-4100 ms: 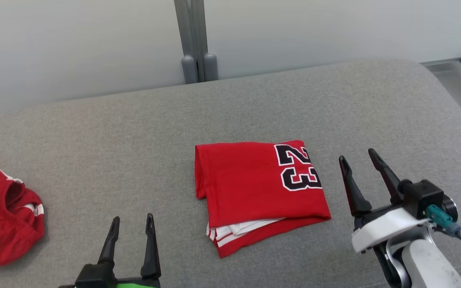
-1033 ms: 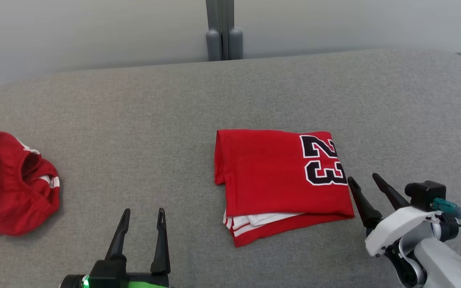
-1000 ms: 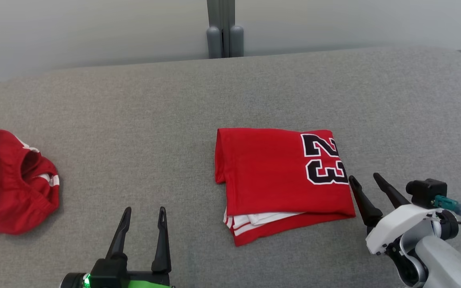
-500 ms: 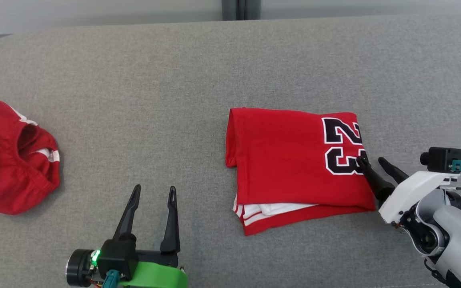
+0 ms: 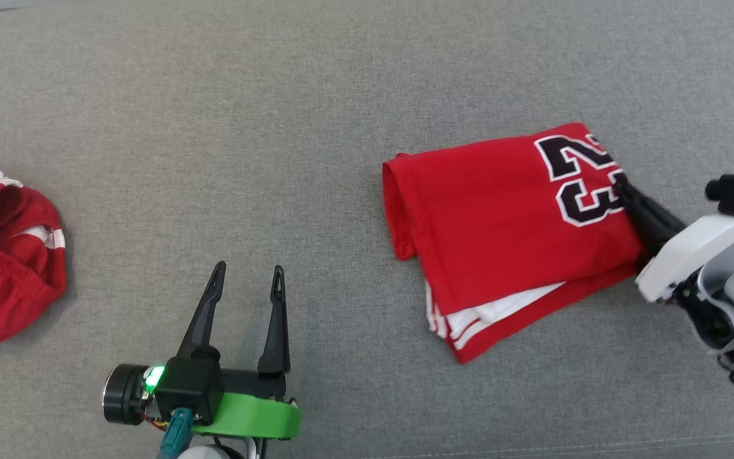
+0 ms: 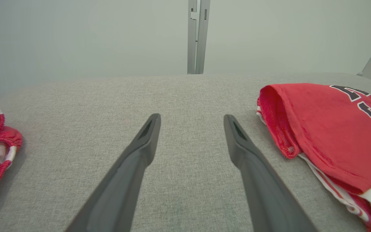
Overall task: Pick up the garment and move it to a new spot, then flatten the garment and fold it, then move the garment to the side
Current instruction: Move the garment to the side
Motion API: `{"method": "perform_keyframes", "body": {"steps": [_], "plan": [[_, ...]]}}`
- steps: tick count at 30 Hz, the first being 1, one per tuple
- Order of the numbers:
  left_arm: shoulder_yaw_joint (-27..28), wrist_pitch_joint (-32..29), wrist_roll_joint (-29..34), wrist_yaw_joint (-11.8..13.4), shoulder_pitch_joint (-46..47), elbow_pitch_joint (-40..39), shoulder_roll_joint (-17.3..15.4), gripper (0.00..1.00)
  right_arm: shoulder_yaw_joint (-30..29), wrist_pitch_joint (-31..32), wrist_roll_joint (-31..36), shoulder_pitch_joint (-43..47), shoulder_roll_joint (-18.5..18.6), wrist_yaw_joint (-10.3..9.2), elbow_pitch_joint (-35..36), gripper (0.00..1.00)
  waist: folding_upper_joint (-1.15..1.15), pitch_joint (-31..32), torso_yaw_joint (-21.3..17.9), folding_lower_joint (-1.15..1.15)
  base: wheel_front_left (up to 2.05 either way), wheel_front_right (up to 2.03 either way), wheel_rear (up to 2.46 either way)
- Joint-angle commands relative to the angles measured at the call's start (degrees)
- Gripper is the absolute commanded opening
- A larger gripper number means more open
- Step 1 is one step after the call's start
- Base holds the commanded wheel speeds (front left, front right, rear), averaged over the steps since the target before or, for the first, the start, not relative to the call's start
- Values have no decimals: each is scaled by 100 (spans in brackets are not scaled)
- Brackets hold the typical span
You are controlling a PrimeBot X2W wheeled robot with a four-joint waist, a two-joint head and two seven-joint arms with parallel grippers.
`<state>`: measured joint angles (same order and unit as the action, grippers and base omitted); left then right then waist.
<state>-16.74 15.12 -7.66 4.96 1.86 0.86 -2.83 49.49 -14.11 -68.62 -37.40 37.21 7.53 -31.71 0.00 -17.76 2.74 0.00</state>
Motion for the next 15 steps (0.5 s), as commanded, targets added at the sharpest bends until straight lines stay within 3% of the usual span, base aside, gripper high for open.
{"method": "perform_keyframes", "body": {"steps": [1,8,15], "plan": [[-6,1,50,-33,164,-47,-14,100,-17,-59,108,-236,138,-8,-73,0,0,-262,-176,0,0,0,0],[-100,1,351,-152,588,-364,-15,100,-269,-113,504,-1237,675,-8,-368,0,0,-1020,-456,0,0,0,0],[-216,1,693,-252,976,-744,-51,100,-1111,-112,967,-1894,998,-8,-640,0,0,-1753,-726,0,0,0,0]]}}
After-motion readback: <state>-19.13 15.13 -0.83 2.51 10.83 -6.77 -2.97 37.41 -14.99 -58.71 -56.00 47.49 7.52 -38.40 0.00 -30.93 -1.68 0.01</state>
